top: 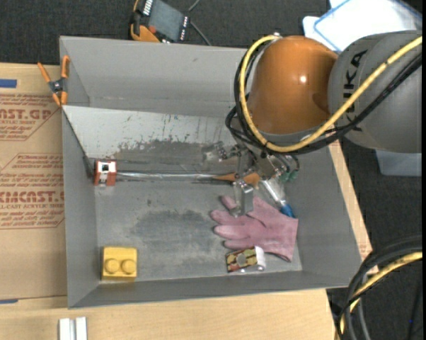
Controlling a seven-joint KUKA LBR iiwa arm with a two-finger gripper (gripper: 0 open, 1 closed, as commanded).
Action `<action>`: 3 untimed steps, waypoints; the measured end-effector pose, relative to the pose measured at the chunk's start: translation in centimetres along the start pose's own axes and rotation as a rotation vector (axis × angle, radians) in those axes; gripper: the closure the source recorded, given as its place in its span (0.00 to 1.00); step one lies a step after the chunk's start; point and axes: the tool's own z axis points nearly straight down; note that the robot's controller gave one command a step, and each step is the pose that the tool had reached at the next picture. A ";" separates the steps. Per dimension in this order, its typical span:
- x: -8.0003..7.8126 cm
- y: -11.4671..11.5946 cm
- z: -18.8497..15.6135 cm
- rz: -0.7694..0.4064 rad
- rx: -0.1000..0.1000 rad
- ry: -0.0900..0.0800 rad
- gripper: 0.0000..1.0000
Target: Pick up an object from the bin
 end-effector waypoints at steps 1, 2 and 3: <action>4.0 -3.7 5.6 -0.133 0.000 0.001 0.00; 4.1 -3.1 5.8 -0.096 0.000 -0.009 0.00; 7.1 -3.7 10.0 -0.505 0.002 -0.010 0.00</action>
Offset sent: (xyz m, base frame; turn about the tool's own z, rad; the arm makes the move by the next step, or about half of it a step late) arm -0.0257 -0.0451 -0.0586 -0.0951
